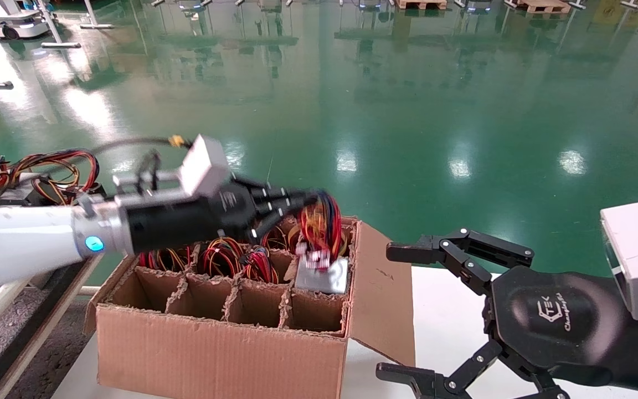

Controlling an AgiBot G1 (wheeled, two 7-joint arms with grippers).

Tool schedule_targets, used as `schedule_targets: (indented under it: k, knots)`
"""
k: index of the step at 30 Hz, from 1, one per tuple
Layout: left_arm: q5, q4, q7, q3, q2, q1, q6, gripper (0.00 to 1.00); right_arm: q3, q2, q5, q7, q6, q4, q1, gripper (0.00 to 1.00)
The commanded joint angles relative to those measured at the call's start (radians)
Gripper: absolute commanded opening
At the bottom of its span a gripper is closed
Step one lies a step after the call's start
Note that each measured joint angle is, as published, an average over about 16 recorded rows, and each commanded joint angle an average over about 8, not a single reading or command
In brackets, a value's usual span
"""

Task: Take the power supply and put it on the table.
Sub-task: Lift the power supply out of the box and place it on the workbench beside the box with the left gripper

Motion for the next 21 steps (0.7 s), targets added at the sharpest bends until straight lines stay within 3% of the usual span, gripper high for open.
schedule_targets:
  k: [1,12,21]
  knots:
    - [-0.017,0.000,-0.018,-0.012,-0.012,-0.015,0.012,0.00,0.000,0.000,0.000,0.000,0.000,0.000,0.000,1.00]
    - [-0.054,-0.029,-0.045,-0.038,-0.085,-0.136,-0.001,0.00,0.000,0.000,0.000,0.000,0.000,0.000,0.000,1.00]
    - [-0.079,-0.014,-0.073,-0.055,-0.119,-0.213,-0.101,0.00,0.000,0.000,0.000,0.000,0.000,0.000,0.000,1.00]
